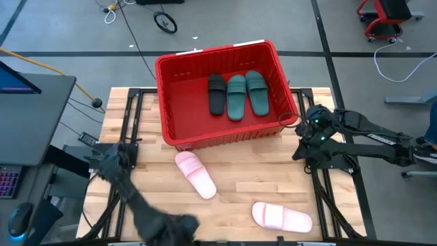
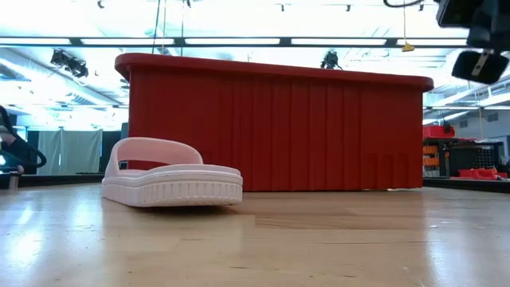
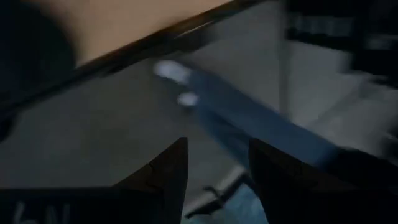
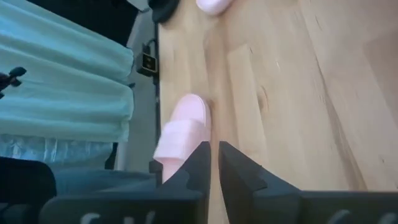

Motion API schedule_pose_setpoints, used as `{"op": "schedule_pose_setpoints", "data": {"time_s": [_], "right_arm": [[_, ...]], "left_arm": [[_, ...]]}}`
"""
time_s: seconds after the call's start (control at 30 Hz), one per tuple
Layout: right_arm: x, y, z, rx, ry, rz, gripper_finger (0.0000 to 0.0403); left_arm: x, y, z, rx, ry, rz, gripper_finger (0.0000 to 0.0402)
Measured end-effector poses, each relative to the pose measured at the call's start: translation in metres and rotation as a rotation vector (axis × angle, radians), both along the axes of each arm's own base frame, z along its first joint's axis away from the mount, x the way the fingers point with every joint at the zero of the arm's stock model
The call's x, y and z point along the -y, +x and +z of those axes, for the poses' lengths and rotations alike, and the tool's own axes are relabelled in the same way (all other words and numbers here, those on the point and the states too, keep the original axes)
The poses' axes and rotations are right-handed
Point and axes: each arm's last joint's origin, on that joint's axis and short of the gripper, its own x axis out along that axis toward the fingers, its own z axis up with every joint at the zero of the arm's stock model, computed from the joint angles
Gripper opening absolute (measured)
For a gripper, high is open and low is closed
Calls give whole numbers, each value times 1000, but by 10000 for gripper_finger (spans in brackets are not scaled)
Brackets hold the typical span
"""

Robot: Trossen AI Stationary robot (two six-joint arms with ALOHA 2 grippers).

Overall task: Pick and place slides into bin
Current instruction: Put the black slide into the red bin

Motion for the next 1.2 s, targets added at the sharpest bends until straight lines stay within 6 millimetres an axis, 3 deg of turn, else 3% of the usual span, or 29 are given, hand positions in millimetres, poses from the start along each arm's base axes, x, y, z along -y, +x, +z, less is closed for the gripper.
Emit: {"op": "schedule_pose_setpoints", "data": {"time_s": [0.07, 0.17, 0.37, 0.5, 0.77, 1.07, 1.2], "right_arm": [[0, 1, -7, -24, 5, -3, 47], [1, 1, -15, -51, -7, -13, 63], [4, 3, -22, -52, -133, -26, 83], [6, 8, -20, 8, -183, -25, 84], [9, 15, -13, 81, -165, -80, 88], [9, 15, -13, 79, -164, -80, 92], [9, 15, -13, 77, -162, -82, 92]], "left_arm": [[16, -14, -18, -106, 21, 47, 172], [25, -31, -36, -255, 89, 19, 172], [5, -51, -38, -448, 289, 28, 172], [-1, -51, -42, -442, 347, -2, 172], [0, -55, -83, -570, 391, 28, 172], [4, -55, -124, -543, 342, 31, 172], [1, -58, -131, -589, 337, 41, 172]]}}
